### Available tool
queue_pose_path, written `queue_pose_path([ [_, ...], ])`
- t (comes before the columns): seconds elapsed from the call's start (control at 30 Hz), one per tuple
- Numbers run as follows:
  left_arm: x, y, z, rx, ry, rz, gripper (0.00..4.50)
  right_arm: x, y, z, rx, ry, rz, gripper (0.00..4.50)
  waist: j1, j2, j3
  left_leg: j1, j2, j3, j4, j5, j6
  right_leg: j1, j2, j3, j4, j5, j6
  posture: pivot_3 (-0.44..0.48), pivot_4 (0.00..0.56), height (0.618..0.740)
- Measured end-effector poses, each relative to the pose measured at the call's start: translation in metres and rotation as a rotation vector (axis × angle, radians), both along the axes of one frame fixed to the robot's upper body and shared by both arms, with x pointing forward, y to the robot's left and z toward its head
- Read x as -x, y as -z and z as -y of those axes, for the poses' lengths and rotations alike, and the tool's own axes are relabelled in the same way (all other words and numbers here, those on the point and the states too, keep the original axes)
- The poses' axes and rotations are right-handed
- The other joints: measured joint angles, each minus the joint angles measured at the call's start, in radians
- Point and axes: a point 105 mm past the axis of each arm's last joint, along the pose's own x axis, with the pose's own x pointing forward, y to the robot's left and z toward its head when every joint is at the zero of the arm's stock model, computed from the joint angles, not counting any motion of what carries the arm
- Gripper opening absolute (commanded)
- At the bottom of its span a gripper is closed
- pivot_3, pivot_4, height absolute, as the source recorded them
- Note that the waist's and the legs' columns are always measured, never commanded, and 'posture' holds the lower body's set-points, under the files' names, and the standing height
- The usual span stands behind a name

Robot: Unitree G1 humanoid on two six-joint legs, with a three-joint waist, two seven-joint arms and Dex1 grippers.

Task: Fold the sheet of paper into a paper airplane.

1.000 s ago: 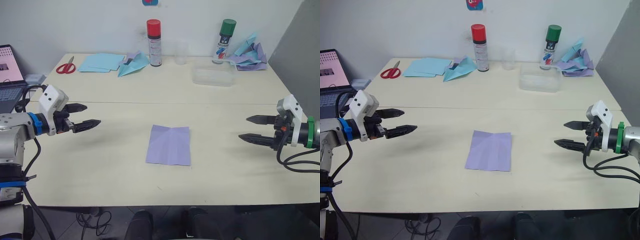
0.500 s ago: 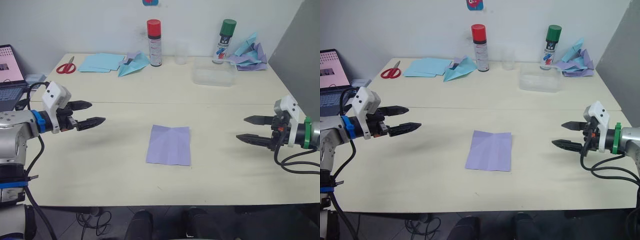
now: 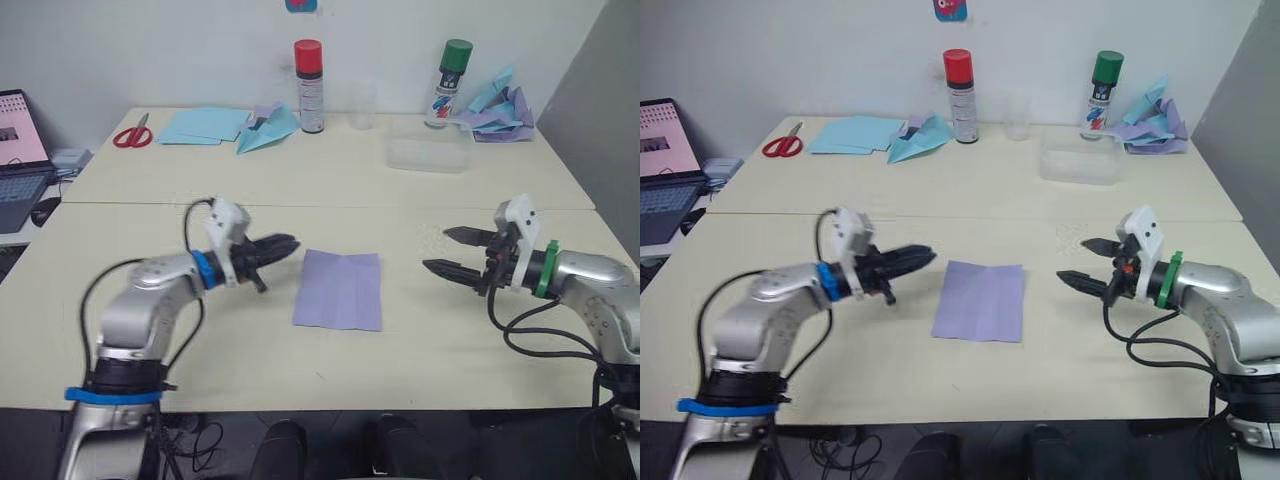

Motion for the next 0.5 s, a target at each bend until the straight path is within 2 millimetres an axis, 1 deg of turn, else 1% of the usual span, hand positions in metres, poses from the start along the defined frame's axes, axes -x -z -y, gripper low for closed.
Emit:
queue_pose_path([
  [0.1, 0.002, 0.020, 0.011, -0.031, -0.006, -0.036, 0.01, -0.005, 0.009, -0.006, 0.037, 0.037, 0.017, 4.50, 0.001, 0.000, 0.000, 0.000, 0.000, -0.001, 0.000, 0.000, 0.000, 0.000, 0.000, -0.001, 0.000, 0.000, 0.000, 0.000, 0.150, 0.740],
  [0.2, 0.002, 0.040, 0.025, -0.075, 0.001, -0.075, 0.01, -0.008, 0.021, -0.022, 0.028, 0.047, 0.010, 4.50, 0.001, 0.000, 0.000, 0.000, 0.000, -0.001, 0.000, 0.000, 0.000, 0.000, 0.001, 0.000, 0.000, 0.000, 0.000, 0.000, 0.150, 0.740],
  [0.3, 0.001, 0.056, 0.026, -0.126, -0.021, -0.113, 0.01, -0.011, 0.026, -0.027, 0.038, 0.077, 0.021, 4.50, 0.001, 0.000, 0.000, 0.000, 0.000, -0.001, 0.000, 0.000, 0.000, 0.000, 0.000, 0.000, 0.000, 0.000, 0.000, 0.000, 0.150, 0.740],
  [0.37, 0.002, 0.063, 0.027, -0.162, -0.023, -0.125, 0.01, -0.013, 0.029, -0.029, 0.029, 0.097, 0.021, 4.50, 0.001, 0.000, 0.000, 0.000, 0.000, -0.001, 0.000, 0.000, 0.000, 0.000, 0.000, 0.000, 0.000, 0.000, 0.000, 0.000, 0.150, 0.740],
  [0.5, 0.004, 0.066, 0.028, -0.213, -0.016, -0.126, 0.01, -0.012, 0.037, -0.035, -0.002, 0.119, -0.004, 4.50, 0.001, 0.001, -0.001, 0.001, 0.000, 0.000, 0.000, 0.000, 0.000, 0.001, 0.000, 0.000, 0.000, 0.000, 0.000, 0.000, 0.150, 0.740],
])
